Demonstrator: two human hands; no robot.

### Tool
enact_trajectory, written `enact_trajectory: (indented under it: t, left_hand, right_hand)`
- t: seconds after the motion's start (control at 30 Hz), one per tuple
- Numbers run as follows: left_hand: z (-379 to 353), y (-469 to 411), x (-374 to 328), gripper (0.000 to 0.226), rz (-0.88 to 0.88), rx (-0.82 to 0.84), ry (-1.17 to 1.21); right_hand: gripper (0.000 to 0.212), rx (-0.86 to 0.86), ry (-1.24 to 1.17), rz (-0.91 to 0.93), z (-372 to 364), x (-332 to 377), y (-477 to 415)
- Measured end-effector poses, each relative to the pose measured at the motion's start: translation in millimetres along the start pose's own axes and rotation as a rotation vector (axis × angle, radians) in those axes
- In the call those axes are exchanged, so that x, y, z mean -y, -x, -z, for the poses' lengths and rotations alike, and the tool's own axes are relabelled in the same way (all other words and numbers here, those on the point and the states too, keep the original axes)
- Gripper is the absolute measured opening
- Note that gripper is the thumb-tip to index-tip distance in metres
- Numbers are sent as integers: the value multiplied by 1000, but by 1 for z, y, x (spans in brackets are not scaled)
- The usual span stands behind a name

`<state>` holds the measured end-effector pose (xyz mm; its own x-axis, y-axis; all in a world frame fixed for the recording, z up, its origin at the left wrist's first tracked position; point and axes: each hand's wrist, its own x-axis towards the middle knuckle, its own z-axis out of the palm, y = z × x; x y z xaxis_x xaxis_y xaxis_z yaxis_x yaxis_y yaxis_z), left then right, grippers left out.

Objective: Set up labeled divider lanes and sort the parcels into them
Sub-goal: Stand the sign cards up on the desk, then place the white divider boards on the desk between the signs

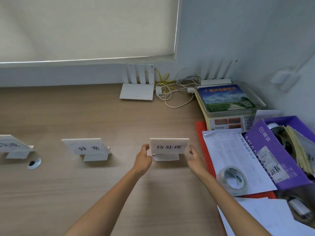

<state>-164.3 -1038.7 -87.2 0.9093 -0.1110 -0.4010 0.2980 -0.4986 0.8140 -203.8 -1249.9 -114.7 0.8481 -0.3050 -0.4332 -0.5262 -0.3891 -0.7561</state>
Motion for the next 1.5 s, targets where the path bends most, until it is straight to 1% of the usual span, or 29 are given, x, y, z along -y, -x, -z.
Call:
enact_trajectory:
  t: [0.13,0.27,0.37,0.47,0.63,0.8,0.9,1.0,1.13,1.3,1.4,1.5]
  left_hand:
    - [10,7,5,56,17,-44,-28]
    - [32,33,13,51,-22,-68,-32]
    - [61,64,26,49,-55,-86,-25]
    - [105,107,42,46,-82,-148,13]
    - [204,195,85,40,-132,-320,47]
    - [311,311,162,37,-94,-485,95]
    - [374,388,219,34,-61,-594,64]
    - [434,466,274,33,5,-737,30]
    - [491,548,339,32,96,-890,57]
    - [529,590,394,33,146,-980,142]
    - [551,593,419,34,158,-1002,175]
    - [581,588,440,33,155,-1018,197]
  right_hand:
    - [59,-19,-10,5,3,-2,18]
    - [43,-56,14,4,0,-4,49]
    - [35,-93,28,45,-15,4,76]
    - [30,-67,35,96,-45,24,112]
    - [29,43,50,241,-126,80,186]
    - [32,176,93,386,-230,127,285]
    - [29,319,102,431,-304,139,353]
    - [28,461,125,470,-377,140,415]
    - [28,656,202,470,-462,143,478]
    - [26,805,262,499,-536,172,532]
    - [23,855,279,519,-574,195,542]
    - [25,871,298,530,-616,219,538]
